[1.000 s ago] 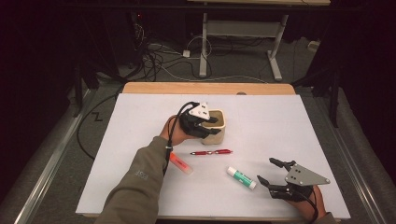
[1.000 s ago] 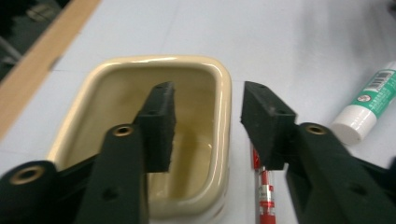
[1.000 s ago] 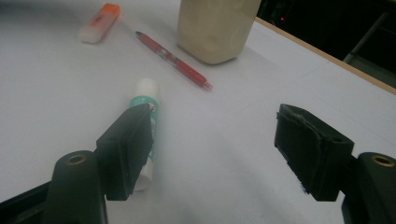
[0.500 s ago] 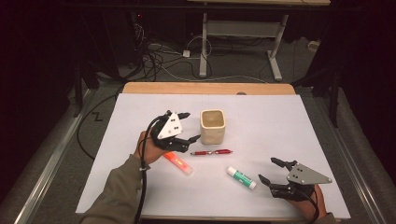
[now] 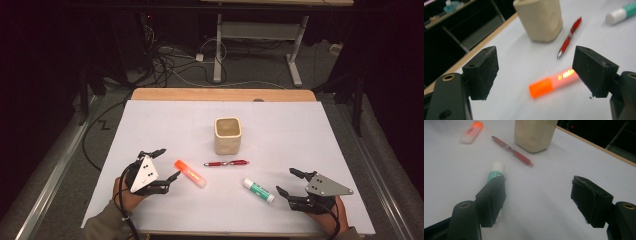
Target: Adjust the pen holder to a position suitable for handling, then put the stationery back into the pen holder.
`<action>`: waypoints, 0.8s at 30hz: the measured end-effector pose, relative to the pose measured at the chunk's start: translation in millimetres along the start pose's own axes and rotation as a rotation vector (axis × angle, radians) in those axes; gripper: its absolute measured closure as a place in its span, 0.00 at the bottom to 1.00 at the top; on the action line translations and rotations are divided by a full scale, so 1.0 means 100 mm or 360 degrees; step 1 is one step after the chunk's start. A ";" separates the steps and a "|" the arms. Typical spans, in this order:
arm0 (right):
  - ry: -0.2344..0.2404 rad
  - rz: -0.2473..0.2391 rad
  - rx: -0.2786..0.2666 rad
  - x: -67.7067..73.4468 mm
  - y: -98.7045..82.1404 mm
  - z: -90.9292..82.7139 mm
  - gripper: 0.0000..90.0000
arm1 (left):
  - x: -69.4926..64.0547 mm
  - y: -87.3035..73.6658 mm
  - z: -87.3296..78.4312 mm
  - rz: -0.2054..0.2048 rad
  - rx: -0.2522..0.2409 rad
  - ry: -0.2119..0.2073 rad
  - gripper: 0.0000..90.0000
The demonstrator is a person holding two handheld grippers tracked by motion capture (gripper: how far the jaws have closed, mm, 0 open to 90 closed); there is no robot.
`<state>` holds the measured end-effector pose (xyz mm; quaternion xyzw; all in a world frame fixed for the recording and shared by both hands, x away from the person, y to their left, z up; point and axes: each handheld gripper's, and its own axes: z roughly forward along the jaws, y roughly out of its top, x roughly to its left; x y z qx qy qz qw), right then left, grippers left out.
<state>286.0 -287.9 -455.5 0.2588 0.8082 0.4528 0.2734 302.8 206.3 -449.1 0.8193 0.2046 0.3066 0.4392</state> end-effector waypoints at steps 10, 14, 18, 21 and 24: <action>0.0081 0.0039 0.0045 -0.05 0.09 0.09 0.34 | -0.04 -0.30 -0.16 -0.0106 0.0121 0.0034 0.23; 0.0182 0.0049 0.0140 -0.05 0.16 0.13 0.41 | -0.04 -0.30 -0.17 -0.0100 0.0125 0.0020 0.23; 0.0233 0.0002 0.0195 0.02 0.33 0.16 0.42 | -0.03 -0.33 -0.15 -0.0121 0.0158 0.0001 0.23; 0.0287 -0.0004 0.0337 0.03 0.45 0.30 0.41 | -0.02 -0.32 -0.16 -0.0125 0.0153 0.0002 0.23; 0.0352 -0.0039 0.0467 0.10 0.59 0.43 0.41 | -0.02 -0.32 -0.16 -0.0123 0.0154 -0.0002 0.23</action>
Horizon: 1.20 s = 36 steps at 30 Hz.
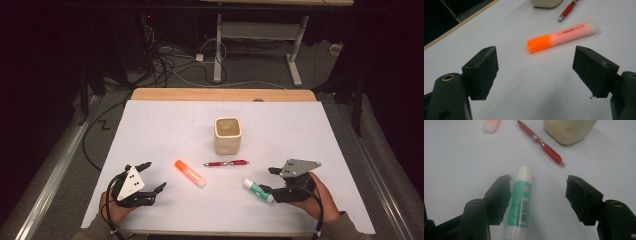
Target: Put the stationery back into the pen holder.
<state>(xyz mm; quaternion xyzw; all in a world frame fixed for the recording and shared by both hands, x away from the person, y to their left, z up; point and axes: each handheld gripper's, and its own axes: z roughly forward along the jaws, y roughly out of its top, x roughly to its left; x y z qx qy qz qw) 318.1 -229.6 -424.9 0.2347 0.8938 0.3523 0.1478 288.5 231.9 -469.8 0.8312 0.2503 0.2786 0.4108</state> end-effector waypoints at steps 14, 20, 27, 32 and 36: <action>0.0125 -0.0082 0.0572 -0.03 0.28 0.59 0.52 | -0.01 0.00 0.05 0.0000 0.0046 -0.0015 0.23; 0.0140 -0.0077 0.0645 -0.04 0.37 0.68 0.66 | -0.01 -0.02 0.05 0.0011 0.0068 -0.0021 0.23; 0.0109 -0.0117 0.0617 0.02 0.37 0.67 0.73 | -0.02 -0.02 0.05 0.0013 0.0069 -0.0023 0.23; 0.0067 -0.0087 0.0462 0.02 0.33 0.57 0.73 | -0.02 -0.01 0.06 0.0015 0.0066 -0.0029 0.23; 0.0024 -0.0059 0.0265 0.00 0.31 0.40 0.73 | -0.03 -0.01 0.06 0.0016 0.0070 -0.0036 0.23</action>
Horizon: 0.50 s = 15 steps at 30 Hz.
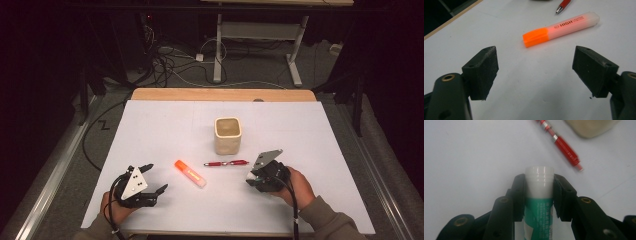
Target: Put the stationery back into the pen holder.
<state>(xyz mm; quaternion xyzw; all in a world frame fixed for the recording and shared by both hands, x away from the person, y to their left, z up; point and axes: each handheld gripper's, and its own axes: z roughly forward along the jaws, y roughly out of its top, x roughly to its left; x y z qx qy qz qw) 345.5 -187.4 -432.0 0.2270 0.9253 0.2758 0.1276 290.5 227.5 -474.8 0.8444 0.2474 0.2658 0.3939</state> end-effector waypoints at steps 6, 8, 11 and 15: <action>-0.0075 0.0079 -0.0287 -0.03 -0.09 -0.23 0.73 | 0.00 0.00 -0.01 0.0005 -0.0013 -0.0002 0.23; -0.0113 0.0117 -0.0407 -0.04 -0.12 -0.32 0.73 | -0.01 0.00 -0.01 0.0008 -0.0025 0.0012 0.23; -0.0155 0.0128 -0.0519 -0.05 -0.13 -0.37 0.73 | -0.01 0.01 -0.03 0.0013 -0.0054 0.0027 0.23; -0.0190 0.0148 -0.0623 -0.07 -0.13 -0.41 0.73 | -0.01 0.01 -0.04 0.0014 -0.0063 0.0043 0.23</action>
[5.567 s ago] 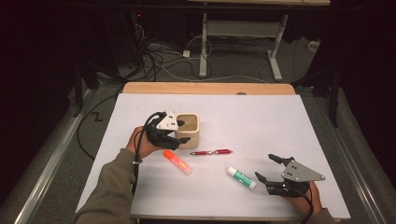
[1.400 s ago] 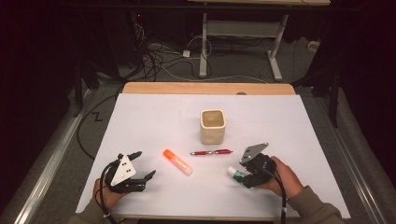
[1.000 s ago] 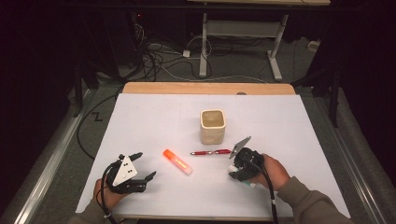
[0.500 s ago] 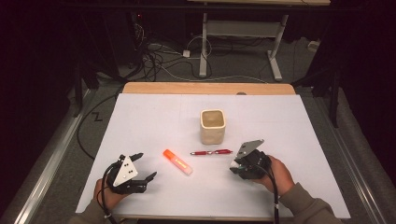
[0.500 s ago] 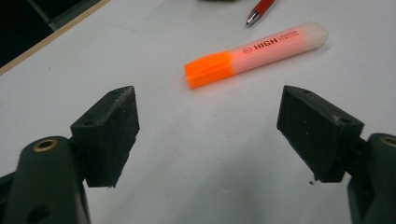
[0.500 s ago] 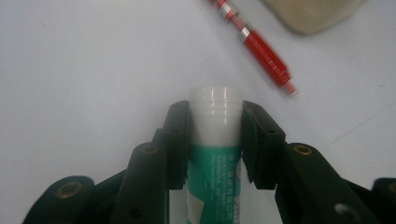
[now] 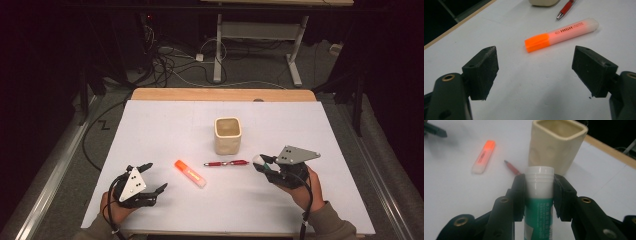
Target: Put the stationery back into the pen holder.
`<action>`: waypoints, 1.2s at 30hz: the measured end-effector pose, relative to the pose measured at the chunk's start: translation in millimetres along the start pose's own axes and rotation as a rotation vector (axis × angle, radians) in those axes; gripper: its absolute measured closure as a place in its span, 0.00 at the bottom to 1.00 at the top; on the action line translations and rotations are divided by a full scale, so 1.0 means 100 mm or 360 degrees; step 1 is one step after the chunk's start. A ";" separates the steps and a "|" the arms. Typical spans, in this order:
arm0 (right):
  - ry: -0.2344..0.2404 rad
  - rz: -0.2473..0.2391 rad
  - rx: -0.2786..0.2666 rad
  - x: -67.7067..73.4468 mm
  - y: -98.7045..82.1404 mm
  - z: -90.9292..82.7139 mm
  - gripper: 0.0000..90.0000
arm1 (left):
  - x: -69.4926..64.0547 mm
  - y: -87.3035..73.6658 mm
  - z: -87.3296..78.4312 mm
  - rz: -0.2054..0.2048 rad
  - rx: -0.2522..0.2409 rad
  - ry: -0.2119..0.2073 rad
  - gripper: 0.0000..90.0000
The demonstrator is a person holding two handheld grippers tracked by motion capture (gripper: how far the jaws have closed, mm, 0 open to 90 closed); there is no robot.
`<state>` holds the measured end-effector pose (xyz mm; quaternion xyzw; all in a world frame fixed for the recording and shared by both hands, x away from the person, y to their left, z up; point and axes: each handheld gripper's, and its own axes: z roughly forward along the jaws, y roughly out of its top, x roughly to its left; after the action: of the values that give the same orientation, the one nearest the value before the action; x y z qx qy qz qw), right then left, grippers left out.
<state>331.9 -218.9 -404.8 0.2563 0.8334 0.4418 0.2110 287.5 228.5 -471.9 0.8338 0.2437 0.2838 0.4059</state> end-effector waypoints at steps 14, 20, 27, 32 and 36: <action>-0.0035 0.0005 -0.0276 -0.06 0.26 -0.04 0.73 | 0.02 -0.01 0.00 -0.0018 0.0000 0.0003 0.23; -0.0046 0.0018 -0.0372 -0.09 0.40 0.03 0.73 | 0.02 -0.01 0.01 -0.0007 0.0006 -0.0001 0.23; -0.0022 0.0030 -0.0472 -0.14 0.62 0.10 0.73 | 0.02 -0.02 0.02 -0.0010 0.0006 -0.0004 0.23; -0.0002 0.0002 -0.0490 -0.15 0.75 0.23 0.73 | 0.01 -0.02 0.04 0.0007 0.0010 -0.0024 0.23; 0.0014 -0.0006 -0.0502 -0.16 0.83 0.32 0.73 | 0.01 -0.02 0.03 0.0007 0.0004 -0.0027 0.23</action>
<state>382.5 -169.3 -349.3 0.2164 0.7551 0.5680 0.2456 290.2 228.3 -474.8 0.8373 0.2386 0.2773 0.4064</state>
